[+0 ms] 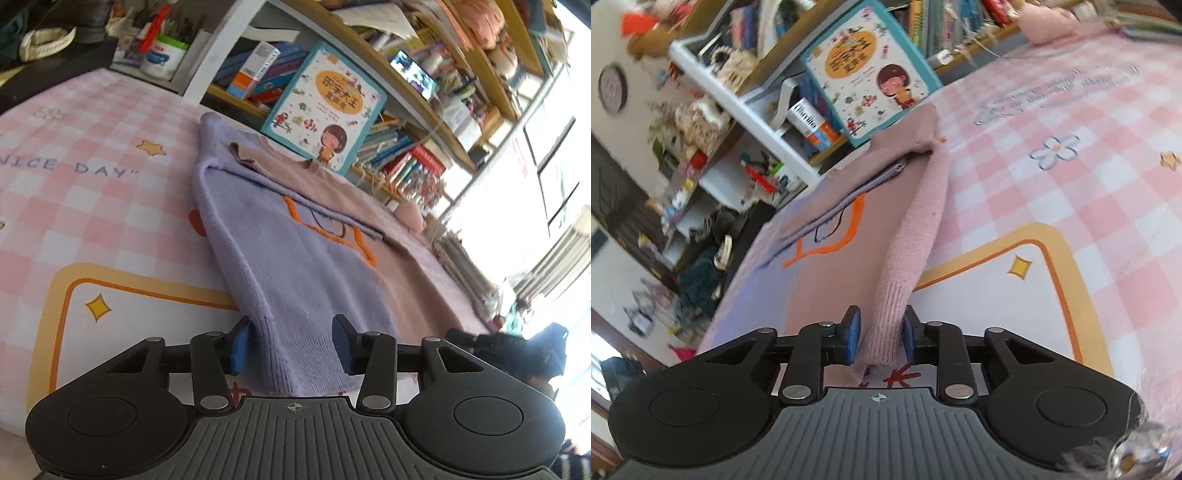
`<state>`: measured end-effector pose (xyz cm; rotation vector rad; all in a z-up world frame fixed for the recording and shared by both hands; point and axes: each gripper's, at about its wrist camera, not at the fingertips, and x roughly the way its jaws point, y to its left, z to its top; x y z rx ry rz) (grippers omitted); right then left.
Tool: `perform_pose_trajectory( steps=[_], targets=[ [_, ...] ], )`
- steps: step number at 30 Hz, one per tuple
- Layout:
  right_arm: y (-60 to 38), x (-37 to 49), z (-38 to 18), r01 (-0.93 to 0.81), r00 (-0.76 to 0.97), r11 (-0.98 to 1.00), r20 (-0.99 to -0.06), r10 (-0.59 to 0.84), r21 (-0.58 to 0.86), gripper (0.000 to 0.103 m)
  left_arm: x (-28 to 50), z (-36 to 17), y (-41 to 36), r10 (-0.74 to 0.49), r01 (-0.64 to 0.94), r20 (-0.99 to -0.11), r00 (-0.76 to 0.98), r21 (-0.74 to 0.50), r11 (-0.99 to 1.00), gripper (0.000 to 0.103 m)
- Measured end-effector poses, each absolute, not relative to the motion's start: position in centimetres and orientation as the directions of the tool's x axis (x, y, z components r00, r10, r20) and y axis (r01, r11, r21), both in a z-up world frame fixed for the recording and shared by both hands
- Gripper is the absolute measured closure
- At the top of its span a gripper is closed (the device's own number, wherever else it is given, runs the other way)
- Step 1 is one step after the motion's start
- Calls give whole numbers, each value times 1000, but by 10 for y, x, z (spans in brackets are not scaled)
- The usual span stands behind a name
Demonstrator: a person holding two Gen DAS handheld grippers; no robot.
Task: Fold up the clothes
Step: 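Lift the hem with both tools and fold it up toward the collar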
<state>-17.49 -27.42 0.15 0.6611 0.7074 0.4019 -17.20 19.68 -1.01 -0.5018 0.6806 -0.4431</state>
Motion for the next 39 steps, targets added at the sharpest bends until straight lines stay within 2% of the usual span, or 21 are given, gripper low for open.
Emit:
perform_pose_trajectory(
  steps=[6,10,12,14,18,22,24,29,39],
  targets=[
    [-284,-173,-5,-102,697,673,-431,574,732,86,-167,-21,211,-582,188,-424,694,-674,715,59],
    [-283,-172,-5,-107,698,675,-428,574,730,86,-165,-23,211,-583,182,-419,696,-684,707,60],
    [-283,-172,-5,-108,699,676,-428,573,729,86,-165,-24,211,-578,176,-422,699,-682,710,66],
    [-282,-172,-5,-108,699,677,-428,573,728,86,-164,-26,213,-571,162,-427,702,-685,711,76],
    [-281,-172,-5,-115,700,683,-429,571,722,86,-162,-30,219,-567,136,-429,703,-701,700,84],
    [-280,-172,-5,-120,701,688,-429,569,716,86,-161,-34,222,-562,123,-430,707,-707,696,96],
    [-280,-172,-5,-119,702,688,-429,568,716,86,-162,-35,223,-562,124,-428,708,-708,695,97],
    [-280,-172,-6,-114,706,696,-435,559,709,93,-162,-35,222,-561,126,-428,708,-705,697,97],
    [-282,-177,-2,-129,706,693,-424,567,710,94,-165,-35,224,-578,130,-422,698,-719,683,97]
  ],
)
